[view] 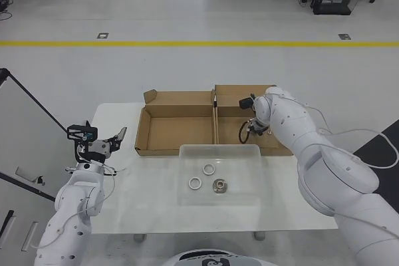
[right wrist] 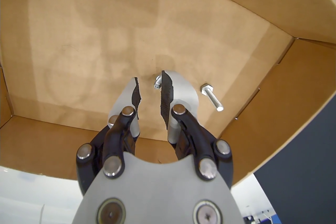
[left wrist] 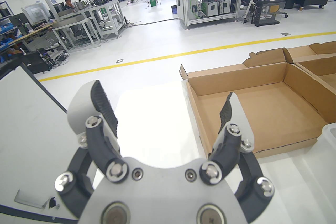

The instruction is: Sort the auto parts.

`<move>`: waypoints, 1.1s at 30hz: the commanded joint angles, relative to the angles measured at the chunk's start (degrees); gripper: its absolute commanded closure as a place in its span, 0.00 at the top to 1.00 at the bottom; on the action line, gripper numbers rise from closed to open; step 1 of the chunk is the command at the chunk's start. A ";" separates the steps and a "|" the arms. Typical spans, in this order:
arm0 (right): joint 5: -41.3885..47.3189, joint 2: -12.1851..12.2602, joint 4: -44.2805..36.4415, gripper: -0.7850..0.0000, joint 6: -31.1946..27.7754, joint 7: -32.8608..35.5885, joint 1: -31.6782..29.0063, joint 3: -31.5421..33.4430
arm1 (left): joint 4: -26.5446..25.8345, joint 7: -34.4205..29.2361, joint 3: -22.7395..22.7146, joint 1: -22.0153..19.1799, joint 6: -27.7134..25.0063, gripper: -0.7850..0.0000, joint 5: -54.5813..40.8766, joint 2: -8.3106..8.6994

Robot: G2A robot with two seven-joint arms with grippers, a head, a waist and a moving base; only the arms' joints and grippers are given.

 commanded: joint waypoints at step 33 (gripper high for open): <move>1.33 5.15 -5.10 1.00 -25.59 -9.88 2.75 6.82 | 0.00 0.00 0.00 0.00 0.00 1.00 0.00 0.00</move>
